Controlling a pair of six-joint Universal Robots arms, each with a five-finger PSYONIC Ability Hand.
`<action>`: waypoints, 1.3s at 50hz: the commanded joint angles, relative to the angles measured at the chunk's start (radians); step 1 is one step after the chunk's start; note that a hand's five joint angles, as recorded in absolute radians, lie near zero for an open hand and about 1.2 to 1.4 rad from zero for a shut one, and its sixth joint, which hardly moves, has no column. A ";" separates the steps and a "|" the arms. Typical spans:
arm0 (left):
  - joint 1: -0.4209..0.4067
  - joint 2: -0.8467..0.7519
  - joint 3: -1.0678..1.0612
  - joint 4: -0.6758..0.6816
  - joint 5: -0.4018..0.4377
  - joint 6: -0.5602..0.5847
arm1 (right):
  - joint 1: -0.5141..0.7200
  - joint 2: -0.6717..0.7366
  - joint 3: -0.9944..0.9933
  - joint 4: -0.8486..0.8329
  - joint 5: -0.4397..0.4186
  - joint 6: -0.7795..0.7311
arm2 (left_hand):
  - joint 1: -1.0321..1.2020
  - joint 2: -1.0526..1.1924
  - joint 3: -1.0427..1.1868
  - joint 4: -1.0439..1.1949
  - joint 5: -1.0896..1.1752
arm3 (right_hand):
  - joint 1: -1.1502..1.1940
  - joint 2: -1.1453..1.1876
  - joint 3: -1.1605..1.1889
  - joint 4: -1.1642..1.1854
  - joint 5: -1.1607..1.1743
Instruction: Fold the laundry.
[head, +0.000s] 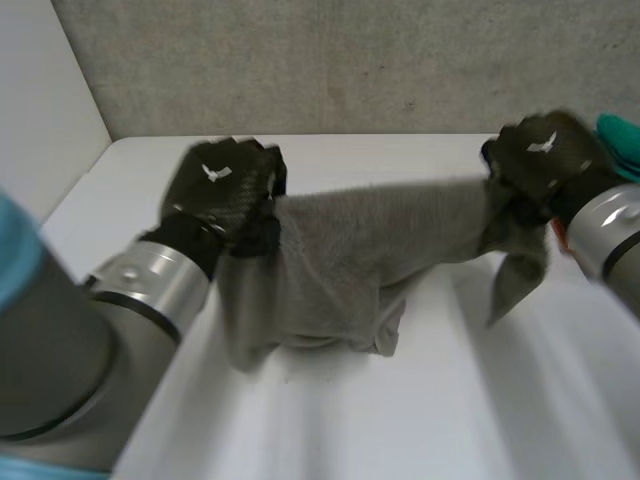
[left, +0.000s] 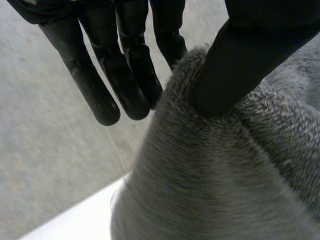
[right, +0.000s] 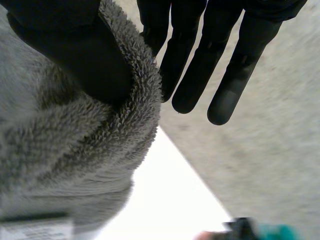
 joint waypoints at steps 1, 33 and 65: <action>0.014 0.037 0.056 -0.134 0.006 0.002 | -0.023 0.014 -0.155 0.134 -0.015 -0.074 | 0.247 0.201 0.208 0.199 0.249 | 0.293 0.229 0.206 0.200 0.236; 0.160 -0.175 0.056 -0.005 0.002 0.172 | 0.078 0.210 0.010 -0.184 0.113 0.007 | -0.903 -0.949 -0.942 -0.951 -0.902 | -0.790 -0.854 -0.876 -0.882 -0.846; 0.241 -0.281 -0.245 0.153 0.002 0.212 | 0.101 0.443 0.193 -0.406 -0.076 0.029 | 0.247 0.201 0.208 0.199 0.249 | 0.293 0.229 0.206 0.200 0.236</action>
